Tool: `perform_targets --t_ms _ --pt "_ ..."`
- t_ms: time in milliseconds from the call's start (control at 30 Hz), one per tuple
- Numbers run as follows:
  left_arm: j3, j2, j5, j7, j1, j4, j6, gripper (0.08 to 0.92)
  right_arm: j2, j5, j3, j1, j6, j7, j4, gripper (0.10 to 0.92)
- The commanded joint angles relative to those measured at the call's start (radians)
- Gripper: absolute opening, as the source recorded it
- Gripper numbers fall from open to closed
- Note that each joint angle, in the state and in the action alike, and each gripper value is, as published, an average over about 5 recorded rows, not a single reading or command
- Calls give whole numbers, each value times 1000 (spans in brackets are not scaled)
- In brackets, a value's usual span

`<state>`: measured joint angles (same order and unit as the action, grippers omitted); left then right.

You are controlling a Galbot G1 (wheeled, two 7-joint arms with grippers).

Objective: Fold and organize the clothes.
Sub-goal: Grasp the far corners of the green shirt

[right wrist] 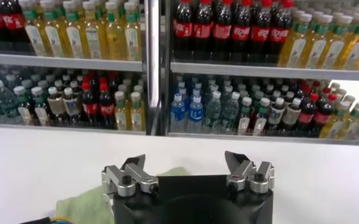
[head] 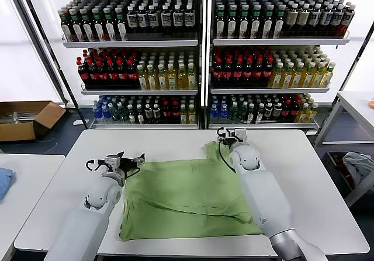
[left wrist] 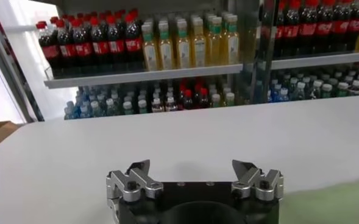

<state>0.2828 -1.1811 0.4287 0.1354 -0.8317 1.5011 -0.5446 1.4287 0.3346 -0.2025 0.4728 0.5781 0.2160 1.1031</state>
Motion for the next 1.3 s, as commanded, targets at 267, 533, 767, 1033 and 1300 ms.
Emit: perform_targets --t_ms 267,533,767,1033,1300 --pt "15 -10 -2 -3 -42 9 -8 823 10 -13 -4 -1 0 -18 -33 823" --pt "28 -11 -4 -6 -90 33 -11 823 12 -18 -4 9 1 -15 -24 823" --pt "27 -24 -2 -7 -100 27 -15 756 18 -25 -4 25 1 -14 -23 823" --pt "21 -29 4 -9 -111 33 -22 524 13 -24 -4 57 1 -14 -9 707" --pt "14 -36 4 -14 -114 42 -18 290 5 -23 -7 85 0 -9 21 473"
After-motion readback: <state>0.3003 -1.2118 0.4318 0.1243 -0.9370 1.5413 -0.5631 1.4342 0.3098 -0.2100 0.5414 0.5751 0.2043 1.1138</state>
